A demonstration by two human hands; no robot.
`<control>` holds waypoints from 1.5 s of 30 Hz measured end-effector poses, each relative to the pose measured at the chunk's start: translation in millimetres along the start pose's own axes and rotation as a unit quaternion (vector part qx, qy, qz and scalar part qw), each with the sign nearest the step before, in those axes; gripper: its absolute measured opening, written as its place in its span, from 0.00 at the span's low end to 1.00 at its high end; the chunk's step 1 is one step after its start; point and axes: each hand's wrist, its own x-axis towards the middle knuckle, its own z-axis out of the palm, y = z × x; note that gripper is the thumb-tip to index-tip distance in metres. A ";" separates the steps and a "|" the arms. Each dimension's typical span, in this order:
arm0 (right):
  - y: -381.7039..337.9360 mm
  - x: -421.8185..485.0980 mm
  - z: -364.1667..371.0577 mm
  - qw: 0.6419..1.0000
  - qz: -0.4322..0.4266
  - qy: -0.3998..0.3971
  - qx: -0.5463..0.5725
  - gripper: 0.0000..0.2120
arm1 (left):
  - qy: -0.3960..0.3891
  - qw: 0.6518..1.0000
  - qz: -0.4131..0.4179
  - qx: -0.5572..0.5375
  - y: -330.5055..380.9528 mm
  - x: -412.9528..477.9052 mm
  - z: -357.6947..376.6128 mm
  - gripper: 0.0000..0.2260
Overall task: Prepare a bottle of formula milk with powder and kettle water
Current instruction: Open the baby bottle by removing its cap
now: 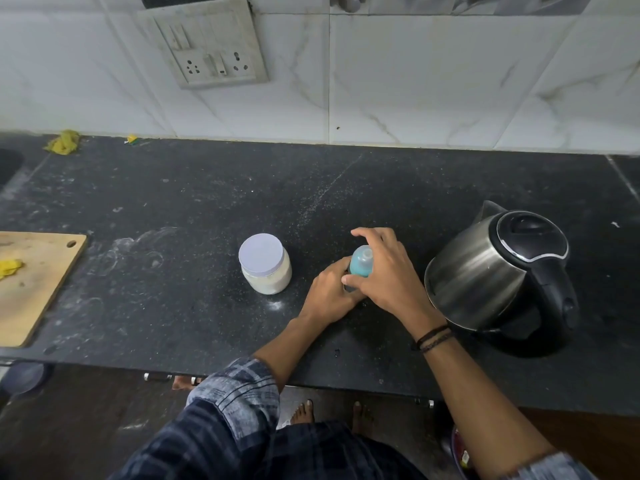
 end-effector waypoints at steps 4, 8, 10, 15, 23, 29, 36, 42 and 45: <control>2.8 0.8 1.9 1.000 0.002 -0.015 -0.025 0.32 | 0.000 1.000 0.005 0.004 0.9 0.0 -0.2 0.28; 2.4 1.5 1.3 1.000 0.001 0.004 0.003 0.39 | -0.001 1.000 0.007 -0.001 -1.6 1.3 -0.5 0.23; 1.8 2.0 2.0 1.000 0.005 0.007 0.001 0.38 | -0.002 1.000 0.015 -0.002 -2.3 1.0 -0.6 0.23; 4.1 0.0 2.8 1.000 0.002 -0.006 -0.013 0.33 | 0.000 1.000 0.010 0.000 0.6 0.7 -0.7 0.25; 3.8 0.1 1.8 1.000 -0.001 -0.008 -0.024 0.34 | -0.001 1.000 0.012 0.010 -2.1 1.5 -0.7 0.26; 2.7 1.0 3.1 1.000 0.001 0.004 -0.026 0.34 | -0.008 1.000 0.016 0.006 -7.6 3.3 0.5 0.21; 2.5 1.9 4.3 1.000 0.006 0.013 -0.018 0.37 | -0.011 1.000 0.029 0.000 -5.1 1.6 -0.5 0.21; 5.3 0.6 6.2 1.000 0.000 0.003 -0.005 0.38 | -0.009 1.000 0.022 0.005 -3.9 2.4 -0.2 0.27; 6.1 0.6 7.5 1.000 0.011 0.019 -0.005 0.41 | -0.006 1.000 0.025 0.002 -2.8 1.3 2.4 0.26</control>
